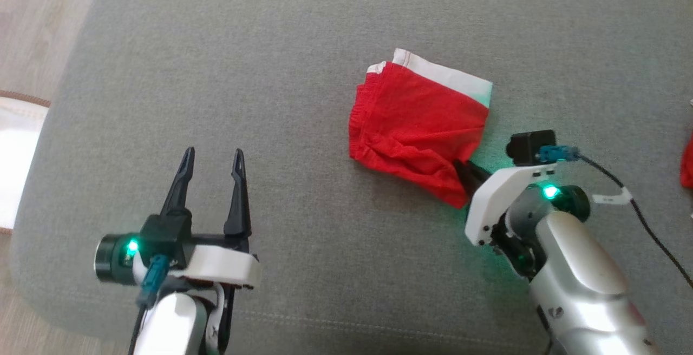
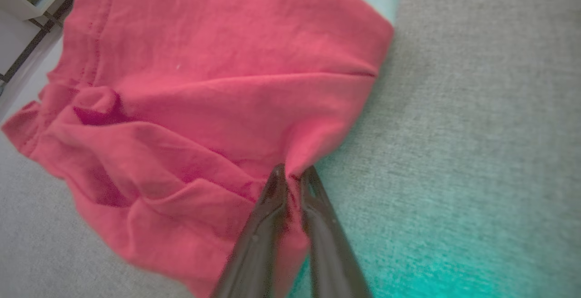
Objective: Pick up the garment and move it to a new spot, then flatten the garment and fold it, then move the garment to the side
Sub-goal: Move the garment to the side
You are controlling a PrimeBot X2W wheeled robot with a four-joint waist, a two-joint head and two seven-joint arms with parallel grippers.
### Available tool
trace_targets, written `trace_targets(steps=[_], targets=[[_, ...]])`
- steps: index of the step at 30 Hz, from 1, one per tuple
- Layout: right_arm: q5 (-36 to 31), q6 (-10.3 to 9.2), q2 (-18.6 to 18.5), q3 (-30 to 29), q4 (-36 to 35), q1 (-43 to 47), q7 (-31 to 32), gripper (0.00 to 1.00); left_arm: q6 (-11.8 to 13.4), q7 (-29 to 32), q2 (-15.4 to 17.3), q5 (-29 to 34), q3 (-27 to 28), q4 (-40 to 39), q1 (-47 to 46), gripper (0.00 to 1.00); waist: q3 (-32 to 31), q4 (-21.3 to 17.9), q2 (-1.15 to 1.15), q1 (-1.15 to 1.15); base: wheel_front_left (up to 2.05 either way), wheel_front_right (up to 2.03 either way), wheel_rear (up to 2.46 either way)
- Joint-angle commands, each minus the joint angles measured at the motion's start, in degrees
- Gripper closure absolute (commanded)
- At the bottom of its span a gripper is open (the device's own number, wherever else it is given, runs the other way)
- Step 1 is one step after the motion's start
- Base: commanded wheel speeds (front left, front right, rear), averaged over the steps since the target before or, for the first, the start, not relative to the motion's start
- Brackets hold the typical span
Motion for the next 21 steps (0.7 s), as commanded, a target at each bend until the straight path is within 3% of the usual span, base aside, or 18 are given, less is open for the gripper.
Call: trace_targets(steps=[1, 5, 12, 21], targets=[[0.32, 0.20, 1.25, 2.17, -1.09, -0.58, -0.44, 1.00, 0.45, -0.66, 0.30, 0.26, 1.83, -1.70, -2.72, 0.00, -0.23, -0.49, 0.00, 0.00, 0.00, 0.00, 0.00], [-0.30, 0.20, 0.37, 3.99, -3.05, 0.32, -1.79, 1.00, 0.52, -0.68, 0.31, 0.32, 1.87, -1.99, -2.48, 0.00, -0.89, -1.90, 0.00, 0.00, 0.00, 0.00, 0.00], [-2.12, 0.20, -4.90, 5.85, -10.15, 4.66, -1.89, 1.00, 0.68, -0.69, 0.80, 0.40, 2.33, -2.80, -1.75, 0.00, -1.32, -6.71, 0.00, 0.00, 0.00, 0.00, 0.00], [-3.94, 0.20, -14.85, 5.61, -22.41, 10.01, 3.01, 1.00, 0.36, -0.69, 1.73, 0.64, 2.31, -3.34, -1.97, 0.00, -1.07, -16.65, 0.00, 0.00, 0.00, 0.00, 0.00]])
